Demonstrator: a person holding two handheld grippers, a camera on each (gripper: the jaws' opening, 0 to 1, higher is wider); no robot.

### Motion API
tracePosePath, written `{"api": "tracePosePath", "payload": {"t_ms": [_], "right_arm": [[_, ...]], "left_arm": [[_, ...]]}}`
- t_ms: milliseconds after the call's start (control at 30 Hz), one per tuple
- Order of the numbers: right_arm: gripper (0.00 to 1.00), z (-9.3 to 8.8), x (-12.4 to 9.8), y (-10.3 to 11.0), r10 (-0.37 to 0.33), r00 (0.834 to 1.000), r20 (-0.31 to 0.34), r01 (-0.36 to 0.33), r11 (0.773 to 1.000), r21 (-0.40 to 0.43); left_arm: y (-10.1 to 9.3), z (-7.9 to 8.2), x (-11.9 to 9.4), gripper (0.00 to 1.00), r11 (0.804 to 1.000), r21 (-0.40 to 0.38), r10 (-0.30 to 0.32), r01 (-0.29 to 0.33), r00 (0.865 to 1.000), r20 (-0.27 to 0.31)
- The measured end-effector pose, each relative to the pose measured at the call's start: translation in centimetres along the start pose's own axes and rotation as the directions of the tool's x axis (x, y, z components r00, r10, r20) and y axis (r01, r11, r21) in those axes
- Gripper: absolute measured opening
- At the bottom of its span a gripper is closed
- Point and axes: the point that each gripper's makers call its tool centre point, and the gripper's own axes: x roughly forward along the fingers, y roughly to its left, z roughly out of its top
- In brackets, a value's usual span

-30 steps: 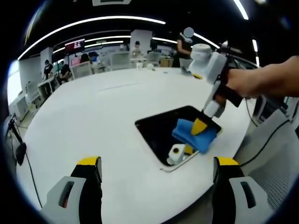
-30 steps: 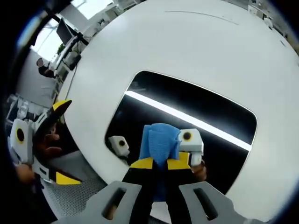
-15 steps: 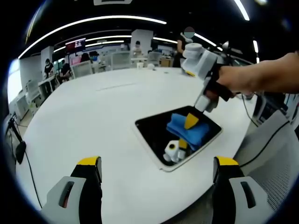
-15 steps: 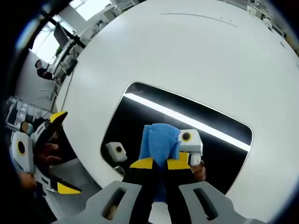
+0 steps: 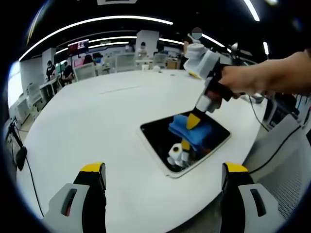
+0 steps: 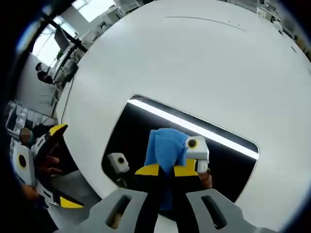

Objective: Wipe the mirror surface with the cleaning cloth until all visible marks leave the cleaned area.

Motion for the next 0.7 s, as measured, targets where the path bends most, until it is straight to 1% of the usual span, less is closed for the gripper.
{"api": "tracePosePath", "payload": {"t_ms": [267, 700], "right_arm": [[0.02, 1.0, -0.2, -0.2, -0.012, 1.0, 0.0, 0.012, 1.0, -0.003], [0.02, 3.2, 0.3, -1.3, -0.022, 1.0, 0.012, 0.022, 1.0, 0.007]], "left_arm": [[0.1, -0.1, 0.0, 1.0, 1.0, -0.001, 0.002, -0.002, 1.0, -0.002], [0.0, -0.2, 0.1, 1.0, 1.0, 0.0, -0.001, 0.001, 1.0, -0.008]]}}
